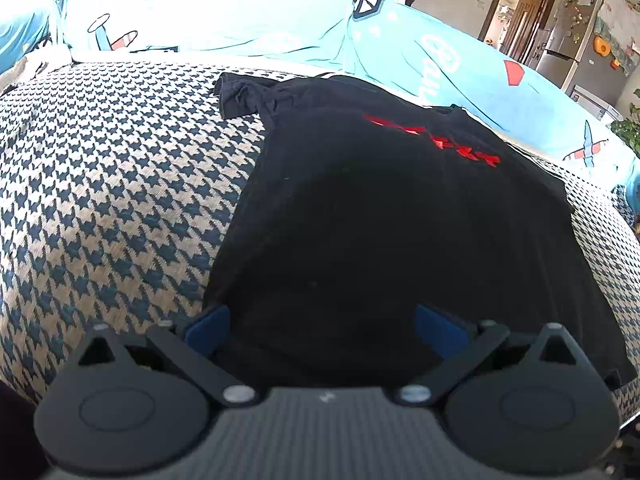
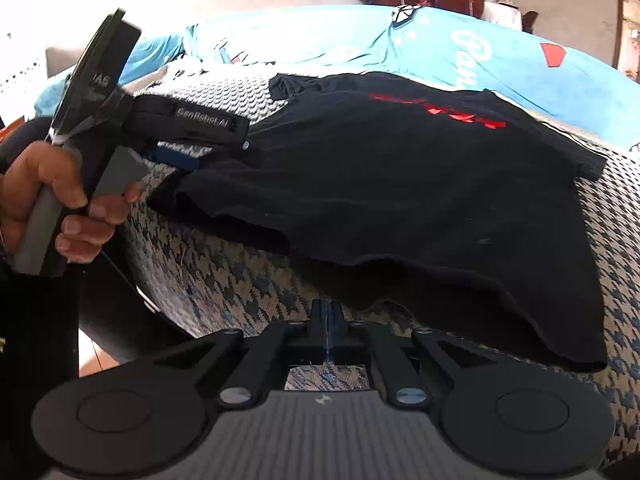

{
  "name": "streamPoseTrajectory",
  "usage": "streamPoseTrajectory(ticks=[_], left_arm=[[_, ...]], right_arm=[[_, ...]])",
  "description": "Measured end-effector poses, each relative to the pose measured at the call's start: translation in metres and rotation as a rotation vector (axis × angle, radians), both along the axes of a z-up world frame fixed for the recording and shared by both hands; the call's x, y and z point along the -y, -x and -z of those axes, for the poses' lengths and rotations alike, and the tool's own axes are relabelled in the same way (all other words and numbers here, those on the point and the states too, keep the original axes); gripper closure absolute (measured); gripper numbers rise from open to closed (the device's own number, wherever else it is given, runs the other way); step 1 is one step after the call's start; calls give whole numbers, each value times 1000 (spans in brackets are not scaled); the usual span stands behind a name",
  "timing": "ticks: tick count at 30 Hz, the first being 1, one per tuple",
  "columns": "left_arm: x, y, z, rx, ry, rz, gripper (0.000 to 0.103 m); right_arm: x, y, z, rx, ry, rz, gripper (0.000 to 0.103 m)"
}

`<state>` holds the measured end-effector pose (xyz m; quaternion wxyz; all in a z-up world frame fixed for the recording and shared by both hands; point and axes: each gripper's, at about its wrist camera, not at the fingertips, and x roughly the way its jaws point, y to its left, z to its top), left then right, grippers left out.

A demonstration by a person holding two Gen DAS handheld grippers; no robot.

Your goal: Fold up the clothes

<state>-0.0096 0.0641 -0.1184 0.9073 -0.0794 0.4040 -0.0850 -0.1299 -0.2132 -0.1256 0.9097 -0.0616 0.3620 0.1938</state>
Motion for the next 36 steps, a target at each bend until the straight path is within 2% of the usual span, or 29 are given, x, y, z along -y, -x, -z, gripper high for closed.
streamPoseTrajectory(ticks=[8, 15, 22, 26, 31, 33, 36], left_arm=[[11, 7, -3, 36, -30, 48, 0], [20, 9, -6, 45, -17, 94, 0], [32, 13, -3, 35, -27, 158, 0], [41, 17, 0, 14, -30, 208, 0], [55, 28, 6, 4, -91, 273, 0], [60, 33, 8, 9, -118, 292, 0], [63, 37, 8, 10, -125, 307, 0]], right_arm=[[24, 1, -13, 59, -101, 147, 98], [47, -7, -10, 15, -117, 318, 97], [85, -11, -2, -45, -83, 664, 97], [106, -4, -4, -61, -103, 787, 96], [115, 8, -11, -33, -90, 881, 91], [113, 15, -19, 21, -85, 879, 91], [107, 20, -28, 101, -90, 834, 84]])
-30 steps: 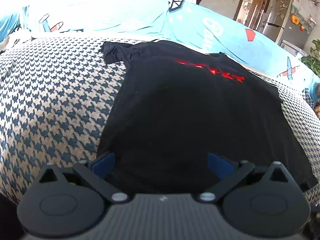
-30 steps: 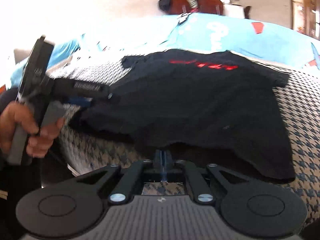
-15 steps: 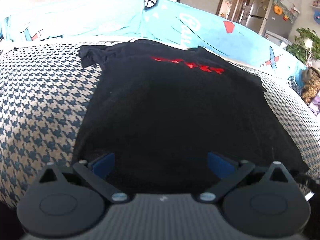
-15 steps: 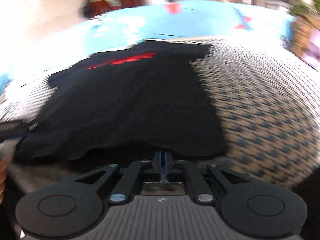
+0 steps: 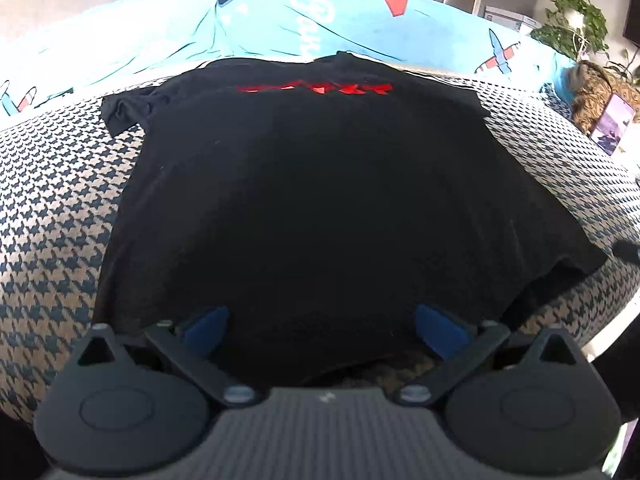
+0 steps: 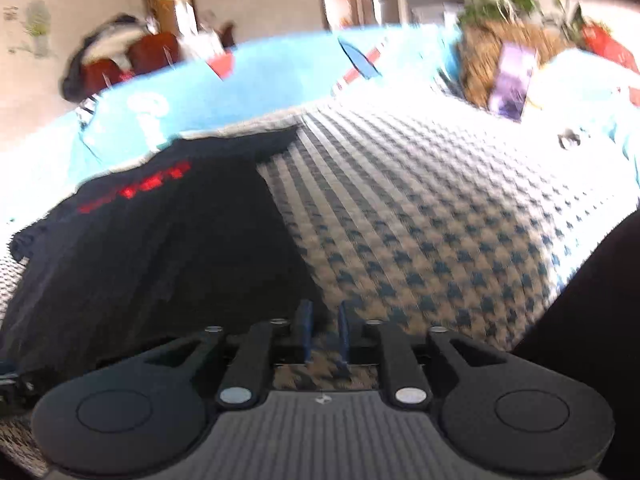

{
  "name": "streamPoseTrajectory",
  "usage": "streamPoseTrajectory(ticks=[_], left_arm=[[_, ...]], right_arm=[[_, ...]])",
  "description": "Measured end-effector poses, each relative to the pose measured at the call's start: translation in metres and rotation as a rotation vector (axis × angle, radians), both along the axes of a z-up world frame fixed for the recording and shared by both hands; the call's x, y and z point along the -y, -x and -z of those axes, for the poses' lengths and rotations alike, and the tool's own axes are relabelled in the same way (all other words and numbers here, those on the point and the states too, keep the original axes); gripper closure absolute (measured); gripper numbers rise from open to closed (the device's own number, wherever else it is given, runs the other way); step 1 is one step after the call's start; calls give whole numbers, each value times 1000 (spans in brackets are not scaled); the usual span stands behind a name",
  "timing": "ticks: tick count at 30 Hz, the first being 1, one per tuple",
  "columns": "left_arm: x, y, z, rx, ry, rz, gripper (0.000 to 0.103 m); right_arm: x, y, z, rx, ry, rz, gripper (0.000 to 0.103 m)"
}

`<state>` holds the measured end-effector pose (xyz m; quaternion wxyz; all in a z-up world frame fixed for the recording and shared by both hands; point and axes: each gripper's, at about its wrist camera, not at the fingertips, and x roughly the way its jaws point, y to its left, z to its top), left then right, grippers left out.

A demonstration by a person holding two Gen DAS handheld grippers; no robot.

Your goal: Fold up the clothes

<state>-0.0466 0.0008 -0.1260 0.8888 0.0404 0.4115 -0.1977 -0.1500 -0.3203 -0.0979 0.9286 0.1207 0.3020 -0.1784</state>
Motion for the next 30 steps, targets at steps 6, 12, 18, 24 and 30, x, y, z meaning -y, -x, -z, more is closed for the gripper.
streamPoseTrajectory(ticks=[6, 12, 18, 24, 30], left_arm=[[0, 5, -1, -14, 4, 14, 0], [-3, 9, -1, -36, 12, 30, 0], [-22, 6, -8, -31, 110, -33, 0], [-34, -5, -8, -47, 142, -116, 0], [-27, -4, -4, -52, 55, -109, 0]], right_arm=[[-10, -16, 2, 43, -51, -169, 79], [-39, -38, 5, 64, -57, -334, 74], [-56, -48, 23, -53, -24, -388, 69], [-65, -43, 29, -102, 35, -409, 64], [-61, -39, 30, -115, 1, -403, 63]])
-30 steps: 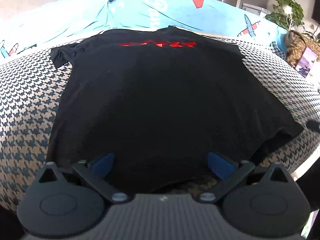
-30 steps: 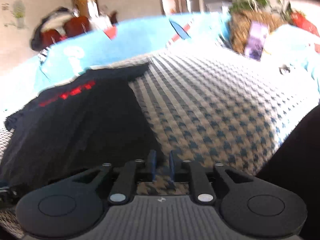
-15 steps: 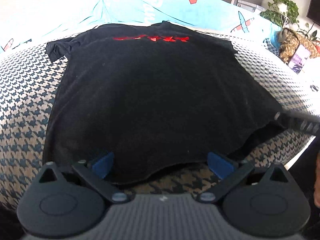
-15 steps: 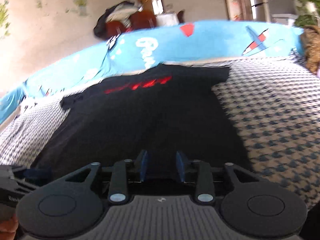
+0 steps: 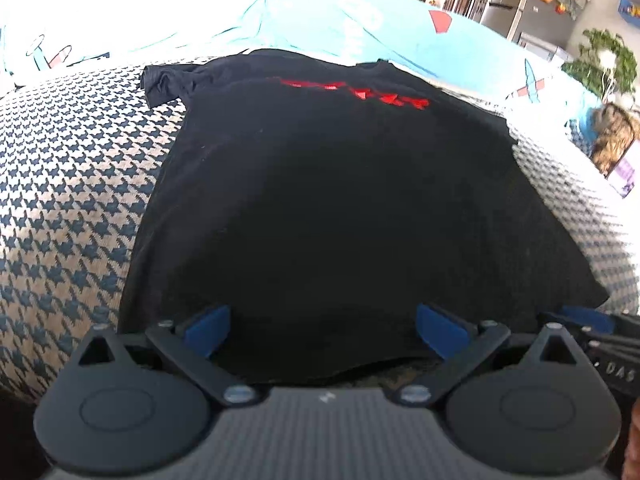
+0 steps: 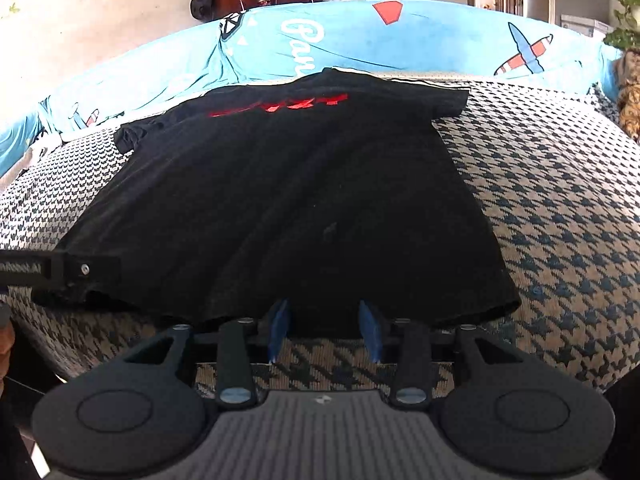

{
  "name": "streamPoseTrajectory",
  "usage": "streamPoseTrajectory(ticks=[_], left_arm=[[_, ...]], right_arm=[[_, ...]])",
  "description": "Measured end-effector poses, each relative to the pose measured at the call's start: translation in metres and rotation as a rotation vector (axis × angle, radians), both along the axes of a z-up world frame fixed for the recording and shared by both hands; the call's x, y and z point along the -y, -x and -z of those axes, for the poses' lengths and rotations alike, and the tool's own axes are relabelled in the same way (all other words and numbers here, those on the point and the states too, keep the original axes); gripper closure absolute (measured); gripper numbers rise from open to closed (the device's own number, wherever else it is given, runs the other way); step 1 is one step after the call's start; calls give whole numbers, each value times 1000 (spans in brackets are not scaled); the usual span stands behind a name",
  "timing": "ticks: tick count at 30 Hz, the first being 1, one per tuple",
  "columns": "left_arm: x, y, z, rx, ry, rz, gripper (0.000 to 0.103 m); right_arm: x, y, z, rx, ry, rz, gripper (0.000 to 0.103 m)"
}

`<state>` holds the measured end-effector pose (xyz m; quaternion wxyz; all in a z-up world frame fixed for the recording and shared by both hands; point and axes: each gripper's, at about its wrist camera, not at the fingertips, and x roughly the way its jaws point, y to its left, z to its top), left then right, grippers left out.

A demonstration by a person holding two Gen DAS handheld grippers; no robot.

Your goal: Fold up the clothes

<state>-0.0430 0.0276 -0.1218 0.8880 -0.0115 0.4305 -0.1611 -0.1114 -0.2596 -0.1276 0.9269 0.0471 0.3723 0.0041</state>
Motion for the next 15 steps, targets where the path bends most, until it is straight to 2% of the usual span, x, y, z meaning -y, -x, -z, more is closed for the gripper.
streamPoseTrajectory(ticks=[4, 7, 8, 12, 14, 15], left_arm=[[19, 8, 6, 18, -167, 61, 0], [21, 12, 7, 18, -189, 82, 0], [20, 13, 7, 18, -189, 84, 0], [-2, 7, -2, 10, -70, 16, 0], [-13, 4, -6, 6, -19, -21, 0], [-18, 1, -5, 3, -23, -53, 0]], right_arm=[[-1, 2, 1, -1, 8, -6, 61], [-1, 4, 0, 5, 12, -4, 60], [0, 5, 0, 11, 9, 3, 60], [4, 9, -8, 70, -29, 18, 59], [4, 10, -11, 98, -63, -9, 60], [1, 10, -12, 101, -77, -34, 60]])
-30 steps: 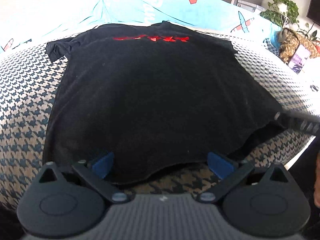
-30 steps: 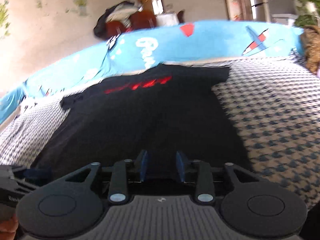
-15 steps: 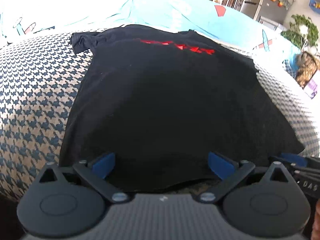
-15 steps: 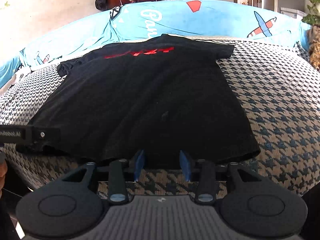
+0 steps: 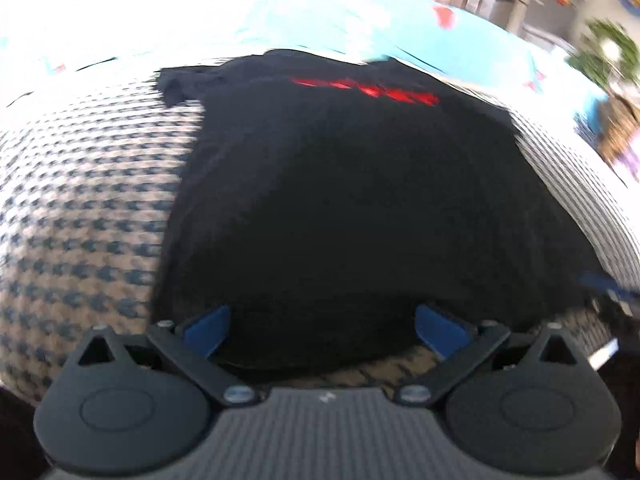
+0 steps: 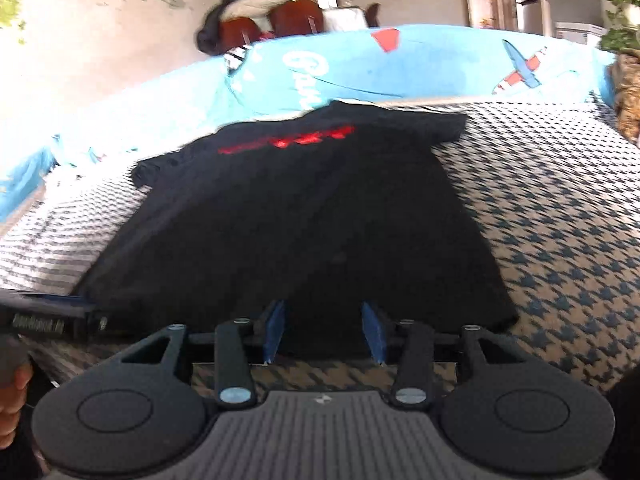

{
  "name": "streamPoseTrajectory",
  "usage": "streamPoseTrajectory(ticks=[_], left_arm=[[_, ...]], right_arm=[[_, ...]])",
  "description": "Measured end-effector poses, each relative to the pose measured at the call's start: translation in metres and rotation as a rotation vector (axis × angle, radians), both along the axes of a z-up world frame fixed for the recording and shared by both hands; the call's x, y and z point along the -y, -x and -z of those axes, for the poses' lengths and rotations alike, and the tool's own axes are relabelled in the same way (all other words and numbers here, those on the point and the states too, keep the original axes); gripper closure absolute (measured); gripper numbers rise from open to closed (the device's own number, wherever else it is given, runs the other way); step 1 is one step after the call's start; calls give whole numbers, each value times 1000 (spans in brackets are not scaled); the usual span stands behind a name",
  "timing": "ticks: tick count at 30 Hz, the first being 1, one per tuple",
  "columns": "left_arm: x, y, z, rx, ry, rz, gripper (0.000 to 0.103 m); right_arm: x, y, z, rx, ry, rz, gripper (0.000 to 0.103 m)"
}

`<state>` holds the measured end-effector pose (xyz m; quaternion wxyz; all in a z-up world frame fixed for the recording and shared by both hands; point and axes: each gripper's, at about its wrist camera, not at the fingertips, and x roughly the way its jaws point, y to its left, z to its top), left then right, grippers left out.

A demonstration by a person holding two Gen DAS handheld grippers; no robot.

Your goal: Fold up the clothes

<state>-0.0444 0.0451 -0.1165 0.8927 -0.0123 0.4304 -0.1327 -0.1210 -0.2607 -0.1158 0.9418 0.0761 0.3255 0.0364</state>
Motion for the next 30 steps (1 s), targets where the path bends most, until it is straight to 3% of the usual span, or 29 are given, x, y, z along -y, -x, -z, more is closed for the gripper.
streamPoseTrajectory(ticks=[6, 17, 30], left_arm=[[-12, -11, 5, -11, -27, -105, 0], [-18, -23, 5, 0, 9, -136, 0], [-30, -27, 2, -15, 93, -167, 0]], right_arm=[[-23, -3, -1, 14, -74, -187, 61], [-70, -13, 8, -31, -92, -474, 64], [-128, -15, 19, 112, 253, -662, 64]])
